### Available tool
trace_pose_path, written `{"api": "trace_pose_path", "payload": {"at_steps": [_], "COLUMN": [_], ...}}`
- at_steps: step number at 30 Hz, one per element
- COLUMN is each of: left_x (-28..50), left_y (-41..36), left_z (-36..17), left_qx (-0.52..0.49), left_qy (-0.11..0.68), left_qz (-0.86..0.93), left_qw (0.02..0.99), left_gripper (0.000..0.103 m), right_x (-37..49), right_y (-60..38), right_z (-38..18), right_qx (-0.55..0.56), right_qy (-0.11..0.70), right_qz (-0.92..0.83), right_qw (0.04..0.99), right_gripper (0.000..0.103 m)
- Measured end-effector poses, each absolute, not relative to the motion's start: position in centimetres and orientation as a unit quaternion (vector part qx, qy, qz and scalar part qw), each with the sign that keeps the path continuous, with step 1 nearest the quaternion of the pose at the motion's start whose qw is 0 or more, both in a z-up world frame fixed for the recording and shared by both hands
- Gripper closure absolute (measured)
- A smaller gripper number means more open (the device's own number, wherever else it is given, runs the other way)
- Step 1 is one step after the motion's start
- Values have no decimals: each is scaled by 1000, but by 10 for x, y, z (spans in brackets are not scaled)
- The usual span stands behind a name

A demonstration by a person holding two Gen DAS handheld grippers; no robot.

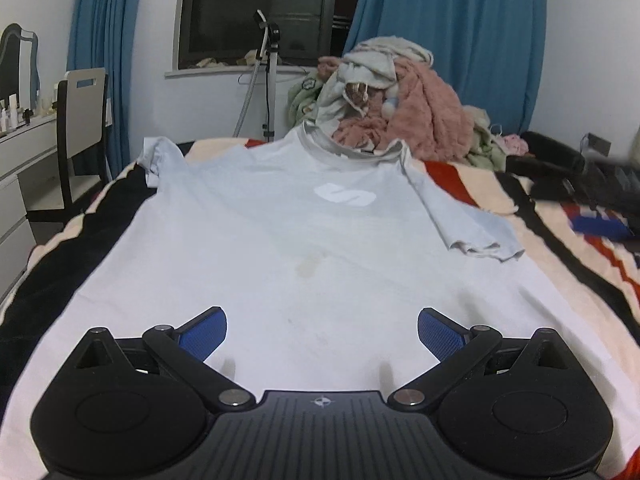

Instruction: Fold clothes

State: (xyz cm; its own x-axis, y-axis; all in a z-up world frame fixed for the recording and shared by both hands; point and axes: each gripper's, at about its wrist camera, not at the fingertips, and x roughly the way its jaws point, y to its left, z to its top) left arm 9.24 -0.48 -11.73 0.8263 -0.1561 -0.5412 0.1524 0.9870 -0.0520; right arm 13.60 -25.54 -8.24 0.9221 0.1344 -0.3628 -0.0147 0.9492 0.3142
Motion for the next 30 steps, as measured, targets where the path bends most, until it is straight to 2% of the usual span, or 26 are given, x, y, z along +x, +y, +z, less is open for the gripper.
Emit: {"api": "trace_pose_path", "payload": {"at_steps": [1,8,10,12,14,15,16,20,25,30], "left_x": [96,115,119,125,130,132,134,136,137,141], "left_y": [-6,-2,2,8,13,15,17,17,9,-1], "left_z": [-121,-140,-145,-149,-152,-153,-154,-156,-153,-155], "left_qx": [-5,-34,-47,-63,-81,-88,-93,-91,-69,-41], "left_qy": [285,270,266,270,280,284,289,298,265,245], "left_qz": [-82,-89,-94,-97,-94,-92,-90,-87,-95,-104], "left_qw": [955,958,958,956,952,950,948,946,957,963], "left_gripper": [1,1,1,1,1,1,1,1,1,1], "right_x": [150,261,286,301,310,312,315,325,366,450], "right_y": [-260,-302,-311,-313,-313,-316,-320,-335,-371,-426], "right_z": [-85,-137,-159,-175,-183,-173,-164,-126,-81,-82], "right_qx": [165,199,194,190,183,172,160,114,41,-45], "right_qy": [200,239,268,291,305,297,289,256,215,220], "right_qz": [42,15,-3,-1,7,5,2,-9,-65,-164], "right_qw": [965,950,944,937,935,939,944,960,974,961], "right_gripper": [32,33,50,58,76,93,97,98,98,98]}}
